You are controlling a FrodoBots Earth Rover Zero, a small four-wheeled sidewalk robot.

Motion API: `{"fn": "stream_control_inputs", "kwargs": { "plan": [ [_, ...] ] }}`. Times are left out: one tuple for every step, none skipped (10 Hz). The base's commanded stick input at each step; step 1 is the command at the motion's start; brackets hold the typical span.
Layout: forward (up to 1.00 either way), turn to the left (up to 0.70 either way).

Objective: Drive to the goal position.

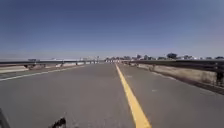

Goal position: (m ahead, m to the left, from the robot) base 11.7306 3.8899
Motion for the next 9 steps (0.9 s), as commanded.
{"fn": "stream_control_inputs", "kwargs": {
  "plan": [
    [1.0,0.0],
    [1.0,0.0],
    [1.0,0.0],
    [1.0,0.02],
    [1.0,0.15],
    [1.0,0.0],
    [1.0,0.0],
    [1.0,0.0],
    [1.0,0.0]
  ]
}}
